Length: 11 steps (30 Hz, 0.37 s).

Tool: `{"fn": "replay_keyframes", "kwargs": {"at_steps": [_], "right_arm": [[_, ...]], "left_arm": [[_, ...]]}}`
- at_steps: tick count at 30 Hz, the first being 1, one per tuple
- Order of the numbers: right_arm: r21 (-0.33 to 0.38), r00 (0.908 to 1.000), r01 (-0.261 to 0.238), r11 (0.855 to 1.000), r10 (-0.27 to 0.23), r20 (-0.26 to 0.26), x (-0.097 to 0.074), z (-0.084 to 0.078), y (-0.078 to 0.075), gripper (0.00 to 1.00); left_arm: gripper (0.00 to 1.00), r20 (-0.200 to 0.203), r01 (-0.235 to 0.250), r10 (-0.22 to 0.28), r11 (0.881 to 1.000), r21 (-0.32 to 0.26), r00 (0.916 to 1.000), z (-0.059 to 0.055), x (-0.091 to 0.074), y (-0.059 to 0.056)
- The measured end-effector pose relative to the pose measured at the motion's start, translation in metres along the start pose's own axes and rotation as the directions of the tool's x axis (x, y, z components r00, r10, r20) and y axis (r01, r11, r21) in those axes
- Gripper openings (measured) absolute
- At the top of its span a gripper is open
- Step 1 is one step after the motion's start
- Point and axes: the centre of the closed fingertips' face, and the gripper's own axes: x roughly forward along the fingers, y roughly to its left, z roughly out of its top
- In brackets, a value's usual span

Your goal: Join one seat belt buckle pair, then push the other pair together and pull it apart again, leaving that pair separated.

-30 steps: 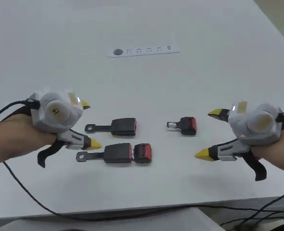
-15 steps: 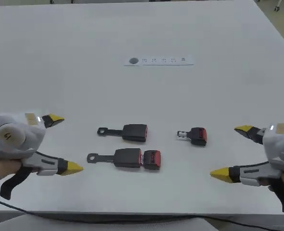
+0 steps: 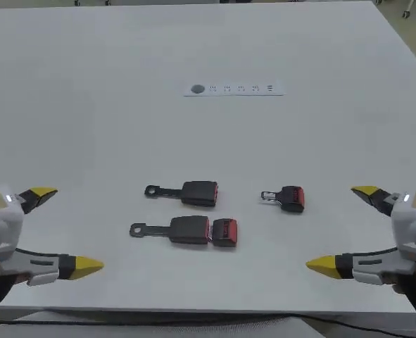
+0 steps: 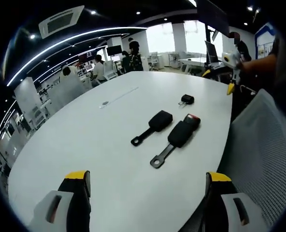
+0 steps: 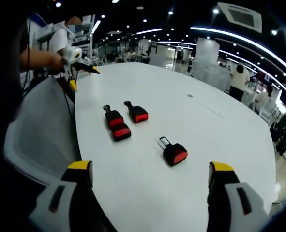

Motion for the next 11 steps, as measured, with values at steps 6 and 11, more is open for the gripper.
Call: {"fn": "replay_keyframes", "kwargs": {"at_steps": [6,11], "right_arm": [[0.007,0.9993,0.015,1.0,-0.015,0.034,-0.0011,0.0077,-0.0031,1.0],[0.003,0.9994,0.021,1.0,-0.021,0.028,-0.0011,0.0093,-0.0018,1.0]], "left_arm": [[1.0,0.008,0.028,-0.028,1.0,-0.006,0.9996,-0.0046,-0.0017,-0.0098],[1.0,0.024,0.02,-0.019,1.0,-0.024,0.9995,-0.0034,-0.0005,-0.0118]]}}
